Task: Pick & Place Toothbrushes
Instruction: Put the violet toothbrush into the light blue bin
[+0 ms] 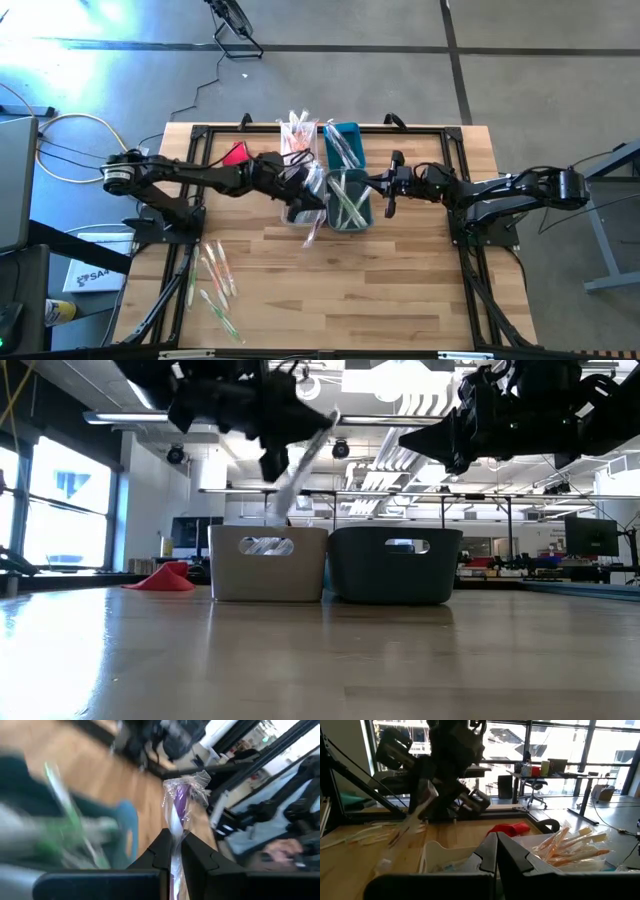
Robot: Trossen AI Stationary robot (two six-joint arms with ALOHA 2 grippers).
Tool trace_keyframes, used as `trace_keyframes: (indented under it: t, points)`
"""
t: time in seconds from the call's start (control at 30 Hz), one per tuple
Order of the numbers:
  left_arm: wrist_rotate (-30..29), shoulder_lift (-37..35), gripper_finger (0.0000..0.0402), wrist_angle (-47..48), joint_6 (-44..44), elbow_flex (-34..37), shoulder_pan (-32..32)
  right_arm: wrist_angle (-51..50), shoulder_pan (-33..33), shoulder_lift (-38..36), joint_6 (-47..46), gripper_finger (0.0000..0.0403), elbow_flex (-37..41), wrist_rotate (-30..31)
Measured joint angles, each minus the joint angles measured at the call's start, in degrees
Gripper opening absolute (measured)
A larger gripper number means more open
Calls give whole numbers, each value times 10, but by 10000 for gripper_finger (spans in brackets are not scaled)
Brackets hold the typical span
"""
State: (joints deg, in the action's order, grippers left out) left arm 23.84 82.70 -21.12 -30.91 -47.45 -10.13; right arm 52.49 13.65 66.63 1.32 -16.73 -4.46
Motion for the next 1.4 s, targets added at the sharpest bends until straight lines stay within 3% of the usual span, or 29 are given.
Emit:
trace_keyframes:
  t: [0.23,0.37,0.67,0.93,1.07,1.4]
  points:
    - [-106,0,19,8,165,-57,-8,0,-9,0,-2,2,0,-2]
    - [-107,0,19,11,213,-78,-27,0,-14,0,-2,2,0,-3]
    - [-105,0,19,6,217,-92,-37,17,-14,3,-16,19,0,-4]
    - [-92,0,19,0,217,-92,-37,103,-14,65,-62,124,-6,-5]
    - [-89,0,19,-1,217,-92,-37,108,-14,101,-75,157,-31,-38]
    - [-89,0,19,2,217,-92,-37,107,-25,223,-77,172,-120,-73]
